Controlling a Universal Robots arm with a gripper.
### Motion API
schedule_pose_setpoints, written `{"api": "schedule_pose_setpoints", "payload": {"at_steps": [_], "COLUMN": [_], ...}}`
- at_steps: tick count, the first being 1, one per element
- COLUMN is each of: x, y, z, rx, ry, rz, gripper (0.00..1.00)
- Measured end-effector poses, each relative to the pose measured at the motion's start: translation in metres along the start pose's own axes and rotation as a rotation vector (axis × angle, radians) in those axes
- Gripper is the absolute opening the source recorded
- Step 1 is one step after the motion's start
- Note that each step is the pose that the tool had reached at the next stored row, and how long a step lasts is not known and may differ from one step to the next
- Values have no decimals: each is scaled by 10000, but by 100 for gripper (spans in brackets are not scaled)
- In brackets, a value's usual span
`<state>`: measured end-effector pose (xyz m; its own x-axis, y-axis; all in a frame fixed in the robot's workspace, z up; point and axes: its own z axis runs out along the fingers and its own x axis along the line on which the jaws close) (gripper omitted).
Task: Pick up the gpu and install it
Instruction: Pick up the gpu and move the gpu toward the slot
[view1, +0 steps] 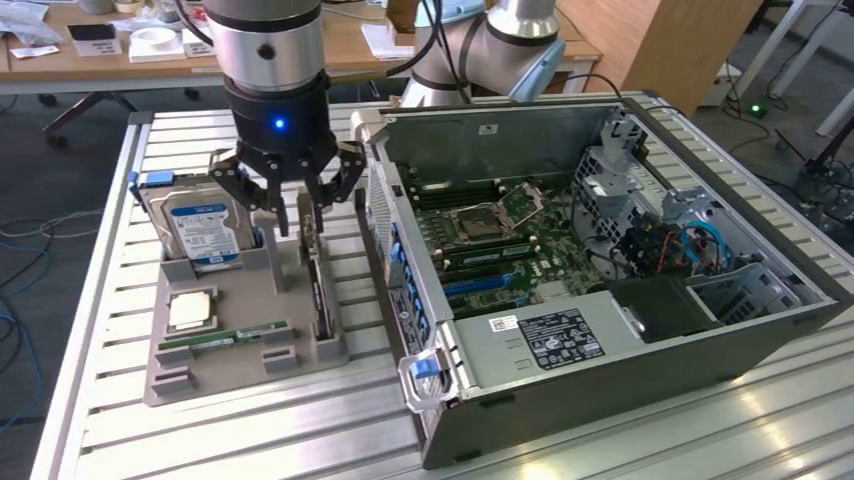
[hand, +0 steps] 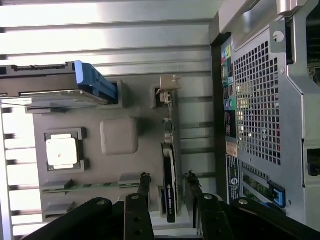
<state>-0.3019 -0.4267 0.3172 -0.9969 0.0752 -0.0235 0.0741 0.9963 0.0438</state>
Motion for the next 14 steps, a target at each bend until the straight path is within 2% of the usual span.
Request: {"api": "schedule_pose_setpoints", "payload": {"at_steps": [5, 14], "x": [2, 2], "y": [-4, -4], "z": [80, 83], "rx": [1, 1], "ry": [0, 0], "rz": [0, 0], "gripper": [42, 42]}}
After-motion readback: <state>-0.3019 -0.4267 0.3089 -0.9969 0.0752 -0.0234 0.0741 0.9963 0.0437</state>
